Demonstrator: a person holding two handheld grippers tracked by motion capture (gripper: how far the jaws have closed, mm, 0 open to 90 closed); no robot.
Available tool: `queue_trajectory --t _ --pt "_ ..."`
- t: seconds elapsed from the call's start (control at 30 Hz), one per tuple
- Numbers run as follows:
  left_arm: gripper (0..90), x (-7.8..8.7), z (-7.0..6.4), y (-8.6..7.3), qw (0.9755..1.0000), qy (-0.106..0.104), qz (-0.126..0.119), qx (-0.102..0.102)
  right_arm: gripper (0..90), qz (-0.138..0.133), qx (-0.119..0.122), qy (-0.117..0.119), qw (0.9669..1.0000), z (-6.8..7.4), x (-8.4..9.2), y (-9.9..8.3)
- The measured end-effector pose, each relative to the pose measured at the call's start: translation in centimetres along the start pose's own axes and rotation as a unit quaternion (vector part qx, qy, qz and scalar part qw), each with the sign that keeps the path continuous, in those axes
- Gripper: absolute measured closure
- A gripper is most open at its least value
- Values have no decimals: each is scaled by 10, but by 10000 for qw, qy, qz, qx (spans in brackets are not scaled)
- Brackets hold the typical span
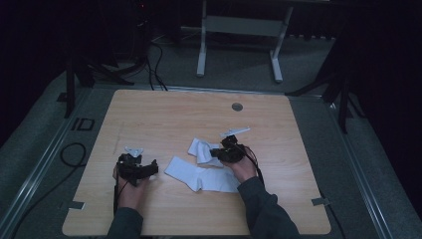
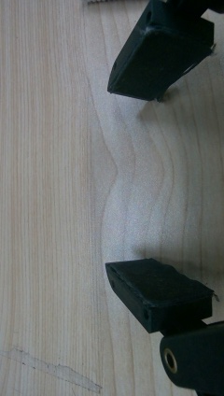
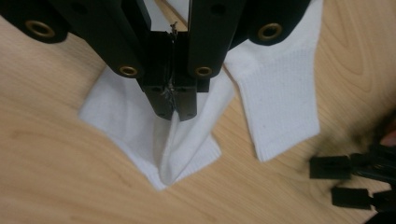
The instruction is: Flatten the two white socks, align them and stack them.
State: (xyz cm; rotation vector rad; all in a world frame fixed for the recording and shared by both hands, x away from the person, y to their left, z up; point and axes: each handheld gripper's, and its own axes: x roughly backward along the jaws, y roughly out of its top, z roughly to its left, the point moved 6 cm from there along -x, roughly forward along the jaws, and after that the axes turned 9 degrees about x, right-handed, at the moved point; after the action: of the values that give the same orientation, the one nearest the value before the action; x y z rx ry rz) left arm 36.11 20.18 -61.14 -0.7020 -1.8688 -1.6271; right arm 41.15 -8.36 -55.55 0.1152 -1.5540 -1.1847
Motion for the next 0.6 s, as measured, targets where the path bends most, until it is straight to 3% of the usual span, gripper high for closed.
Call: queue_trajectory --t 0.37,0.6 --pt "127 0 0 0 10000 1 -1 1 884 -163 48 -214 9996 -12 32 -2" --pt "127 0 -1 0 10000 -7 -7 8 884 -166 -82 -380 9991 -30 51 -15"
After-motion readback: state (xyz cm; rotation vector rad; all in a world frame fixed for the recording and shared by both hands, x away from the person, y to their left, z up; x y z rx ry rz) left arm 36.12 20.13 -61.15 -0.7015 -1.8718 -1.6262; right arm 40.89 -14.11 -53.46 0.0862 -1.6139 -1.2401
